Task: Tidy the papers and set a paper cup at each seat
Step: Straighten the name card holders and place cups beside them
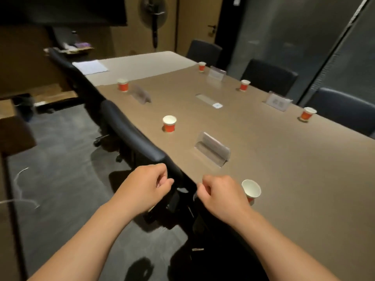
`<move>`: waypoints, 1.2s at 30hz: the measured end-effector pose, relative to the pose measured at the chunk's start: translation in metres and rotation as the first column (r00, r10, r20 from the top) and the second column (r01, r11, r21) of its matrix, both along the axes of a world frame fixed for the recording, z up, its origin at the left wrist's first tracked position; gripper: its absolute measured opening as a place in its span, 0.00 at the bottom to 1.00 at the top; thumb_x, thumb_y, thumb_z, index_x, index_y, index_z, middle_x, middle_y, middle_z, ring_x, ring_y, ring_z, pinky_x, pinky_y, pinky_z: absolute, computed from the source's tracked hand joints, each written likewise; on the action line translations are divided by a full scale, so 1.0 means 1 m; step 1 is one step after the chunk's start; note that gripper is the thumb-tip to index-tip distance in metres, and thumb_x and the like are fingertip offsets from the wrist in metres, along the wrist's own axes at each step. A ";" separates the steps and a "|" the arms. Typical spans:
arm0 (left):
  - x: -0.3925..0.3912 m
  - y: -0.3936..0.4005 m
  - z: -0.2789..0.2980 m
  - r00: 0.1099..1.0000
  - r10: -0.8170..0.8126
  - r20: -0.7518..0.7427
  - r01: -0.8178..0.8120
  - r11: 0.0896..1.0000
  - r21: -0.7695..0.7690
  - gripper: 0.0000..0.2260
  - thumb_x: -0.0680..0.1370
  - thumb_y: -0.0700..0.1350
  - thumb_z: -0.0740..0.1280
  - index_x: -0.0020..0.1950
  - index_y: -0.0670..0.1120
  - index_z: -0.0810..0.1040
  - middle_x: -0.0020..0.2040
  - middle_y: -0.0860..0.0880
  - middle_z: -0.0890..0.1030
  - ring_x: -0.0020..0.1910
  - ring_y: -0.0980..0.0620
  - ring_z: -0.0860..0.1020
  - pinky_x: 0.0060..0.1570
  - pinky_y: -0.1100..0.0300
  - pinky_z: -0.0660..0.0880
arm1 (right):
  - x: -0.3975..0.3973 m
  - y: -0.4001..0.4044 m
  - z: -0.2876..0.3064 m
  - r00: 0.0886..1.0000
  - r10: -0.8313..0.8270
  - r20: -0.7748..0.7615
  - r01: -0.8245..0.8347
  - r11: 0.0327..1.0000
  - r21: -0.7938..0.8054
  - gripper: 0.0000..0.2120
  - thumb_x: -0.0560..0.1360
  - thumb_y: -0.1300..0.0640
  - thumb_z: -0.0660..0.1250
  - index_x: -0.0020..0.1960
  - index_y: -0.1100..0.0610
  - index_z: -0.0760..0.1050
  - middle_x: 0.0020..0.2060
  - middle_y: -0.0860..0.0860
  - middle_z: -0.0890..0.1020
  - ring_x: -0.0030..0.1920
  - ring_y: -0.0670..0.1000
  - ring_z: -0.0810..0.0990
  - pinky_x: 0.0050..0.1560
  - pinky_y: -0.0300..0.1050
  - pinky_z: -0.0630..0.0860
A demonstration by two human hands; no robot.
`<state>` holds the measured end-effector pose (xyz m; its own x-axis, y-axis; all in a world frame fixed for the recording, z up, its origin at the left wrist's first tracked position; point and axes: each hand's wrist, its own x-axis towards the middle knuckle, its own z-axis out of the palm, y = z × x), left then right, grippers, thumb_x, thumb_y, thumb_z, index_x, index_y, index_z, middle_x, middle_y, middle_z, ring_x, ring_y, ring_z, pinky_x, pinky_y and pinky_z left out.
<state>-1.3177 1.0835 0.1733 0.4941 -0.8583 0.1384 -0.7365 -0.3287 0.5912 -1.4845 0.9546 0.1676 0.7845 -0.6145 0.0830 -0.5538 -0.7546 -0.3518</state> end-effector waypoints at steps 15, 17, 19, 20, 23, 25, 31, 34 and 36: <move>0.071 -0.250 -0.045 0.830 -0.556 0.044 0.537 0.818 0.208 0.11 0.75 0.49 0.69 0.38 0.50 0.68 0.34 0.55 0.72 0.36 0.50 0.73 0.39 0.53 0.73 | 0.029 -0.145 -0.060 0.868 -0.475 -0.147 0.485 0.874 0.040 0.08 0.76 0.49 0.61 0.45 0.53 0.69 0.47 0.51 0.78 0.50 0.56 0.77 0.45 0.49 0.74; 0.068 -0.285 -0.052 0.772 -0.629 0.094 0.593 0.765 0.250 0.09 0.75 0.48 0.69 0.42 0.49 0.70 0.38 0.55 0.72 0.39 0.49 0.73 0.40 0.53 0.71 | 0.014 -0.167 -0.070 0.835 -0.504 -0.222 0.521 0.854 0.020 0.10 0.75 0.48 0.62 0.52 0.52 0.71 0.52 0.52 0.76 0.56 0.56 0.74 0.54 0.51 0.72; 0.066 -0.312 -0.059 0.719 -0.681 0.141 0.627 0.722 0.293 0.08 0.74 0.47 0.69 0.47 0.48 0.72 0.44 0.52 0.75 0.45 0.46 0.76 0.44 0.52 0.73 | 0.000 -0.182 -0.081 0.780 -0.511 -0.362 0.548 0.836 0.001 0.18 0.73 0.45 0.64 0.60 0.50 0.69 0.60 0.52 0.73 0.62 0.56 0.69 0.60 0.54 0.69; 0.063 -0.325 -0.062 0.689 -0.706 0.164 0.637 0.698 0.327 0.09 0.74 0.48 0.70 0.50 0.48 0.73 0.48 0.50 0.77 0.49 0.44 0.77 0.48 0.52 0.74 | -0.006 -0.189 -0.086 0.744 -0.505 -0.437 0.566 0.825 0.009 0.23 0.72 0.44 0.65 0.64 0.49 0.67 0.64 0.53 0.69 0.66 0.58 0.66 0.63 0.57 0.68; 0.070 -0.344 -0.073 0.668 -0.692 0.274 0.589 0.716 0.375 0.17 0.72 0.49 0.71 0.59 0.50 0.74 0.56 0.48 0.77 0.57 0.44 0.74 0.57 0.49 0.73 | -0.017 -0.195 -0.098 0.673 -0.484 -0.559 0.628 0.773 0.086 0.35 0.69 0.45 0.69 0.72 0.45 0.57 0.75 0.54 0.55 0.75 0.63 0.52 0.68 0.69 0.60; 0.076 -0.346 -0.084 0.663 -0.671 0.333 0.563 0.739 0.369 0.21 0.71 0.49 0.72 0.63 0.51 0.73 0.60 0.49 0.75 0.60 0.44 0.73 0.59 0.48 0.71 | -0.026 -0.193 -0.098 0.691 -0.429 -0.582 0.597 0.793 0.124 0.39 0.68 0.52 0.72 0.73 0.44 0.55 0.76 0.54 0.51 0.74 0.64 0.55 0.66 0.68 0.65; 0.062 -0.424 -0.152 0.545 -0.832 0.107 0.660 0.504 0.558 0.29 0.69 0.51 0.74 0.69 0.50 0.70 0.65 0.47 0.77 0.64 0.43 0.75 0.62 0.50 0.69 | -0.032 -0.207 -0.152 0.651 -0.471 -0.595 0.667 0.730 0.152 0.25 0.74 0.63 0.63 0.68 0.50 0.63 0.58 0.55 0.70 0.52 0.59 0.78 0.47 0.55 0.80; 0.069 -0.422 -0.165 0.491 -0.850 0.191 0.658 0.506 0.557 0.20 0.67 0.52 0.73 0.57 0.51 0.75 0.53 0.48 0.81 0.53 0.42 0.79 0.50 0.52 0.71 | -0.028 -0.227 -0.152 0.652 -0.581 -0.487 0.726 0.663 0.182 0.22 0.74 0.58 0.66 0.65 0.53 0.64 0.57 0.56 0.71 0.49 0.61 0.77 0.44 0.52 0.77; 0.068 -0.424 -0.168 0.506 -0.833 0.225 0.644 0.538 0.543 0.16 0.68 0.48 0.73 0.54 0.51 0.75 0.50 0.48 0.81 0.51 0.42 0.79 0.46 0.52 0.70 | -0.027 -0.241 -0.149 0.590 -0.636 -0.498 0.763 0.640 0.086 0.23 0.71 0.52 0.69 0.62 0.56 0.65 0.55 0.57 0.74 0.49 0.62 0.80 0.42 0.51 0.77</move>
